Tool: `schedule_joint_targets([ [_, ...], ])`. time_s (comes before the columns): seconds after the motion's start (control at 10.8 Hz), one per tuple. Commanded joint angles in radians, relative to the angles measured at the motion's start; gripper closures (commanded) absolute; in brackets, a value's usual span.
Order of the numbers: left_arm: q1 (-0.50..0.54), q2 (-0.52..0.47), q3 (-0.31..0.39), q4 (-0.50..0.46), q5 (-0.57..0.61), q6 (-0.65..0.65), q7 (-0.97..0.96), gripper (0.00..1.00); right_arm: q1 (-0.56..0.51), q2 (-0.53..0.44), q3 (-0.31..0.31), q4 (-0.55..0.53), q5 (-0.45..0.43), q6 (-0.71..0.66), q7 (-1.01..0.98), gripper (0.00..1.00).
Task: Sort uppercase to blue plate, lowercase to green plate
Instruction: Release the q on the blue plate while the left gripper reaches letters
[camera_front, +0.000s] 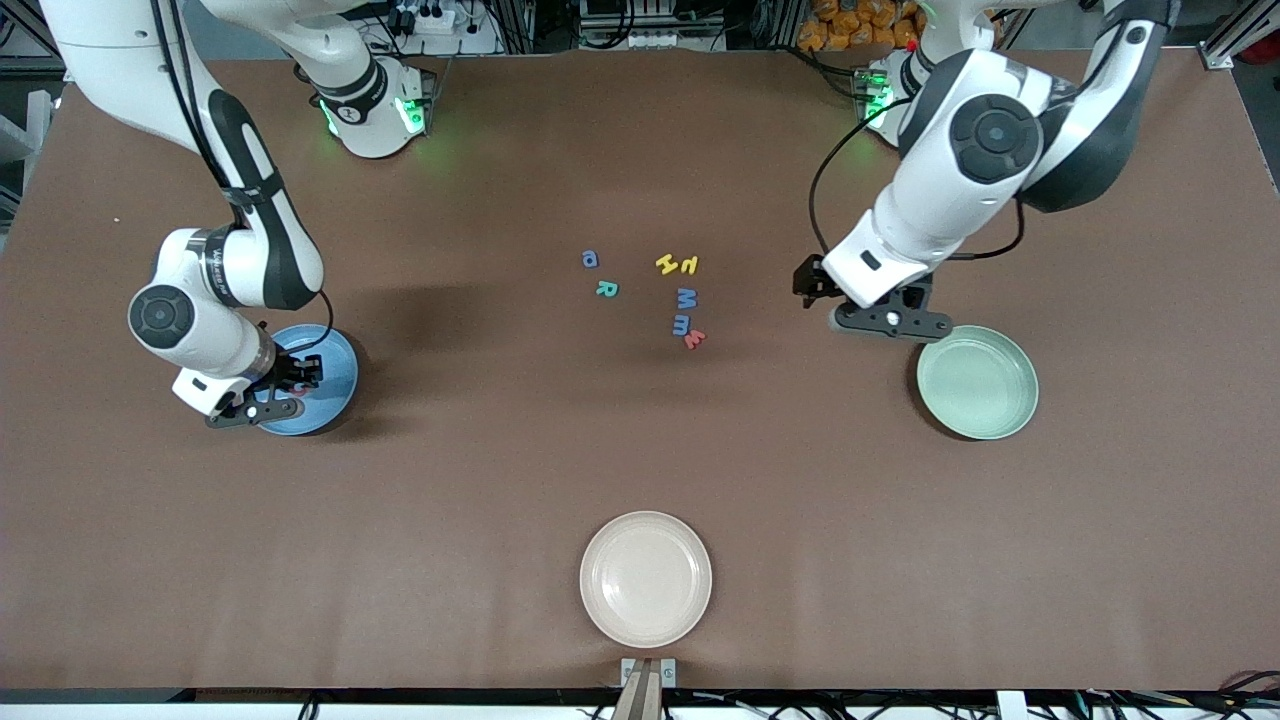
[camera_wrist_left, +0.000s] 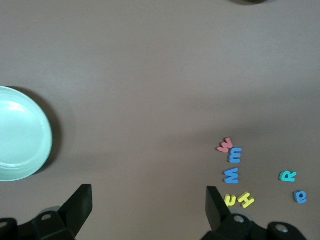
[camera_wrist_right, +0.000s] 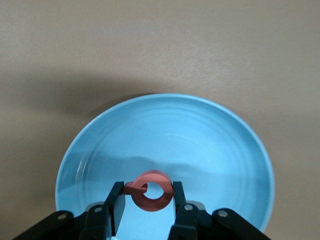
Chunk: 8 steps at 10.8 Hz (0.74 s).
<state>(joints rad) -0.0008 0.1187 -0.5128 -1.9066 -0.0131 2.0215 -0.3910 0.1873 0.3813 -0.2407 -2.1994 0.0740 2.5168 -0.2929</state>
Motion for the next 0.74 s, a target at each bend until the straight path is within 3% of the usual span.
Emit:
schedule_joint_targets([
  [0.0,-0.03,0.018,-0.018,-0.029,0.07,0.042,-0.136,0.0,-0.002,-0.013,0.003,-0.033,0.13,0.019,-0.094,0.73],
  [0.19,-0.079,0.059,-0.018,-0.028,0.117,0.059,-0.244,0.0,-0.002,-0.013,0.005,-0.033,0.145,-0.024,-0.086,0.73],
  [0.37,-0.103,0.11,-0.018,-0.025,0.125,0.103,-0.372,0.0,0.003,-0.004,0.005,-0.033,0.255,-0.064,-0.107,0.73],
  [0.65,-0.143,0.191,-0.018,0.0,0.136,0.125,-0.65,0.0,0.003,0.004,0.005,-0.031,0.263,-0.065,-0.114,0.69],
])
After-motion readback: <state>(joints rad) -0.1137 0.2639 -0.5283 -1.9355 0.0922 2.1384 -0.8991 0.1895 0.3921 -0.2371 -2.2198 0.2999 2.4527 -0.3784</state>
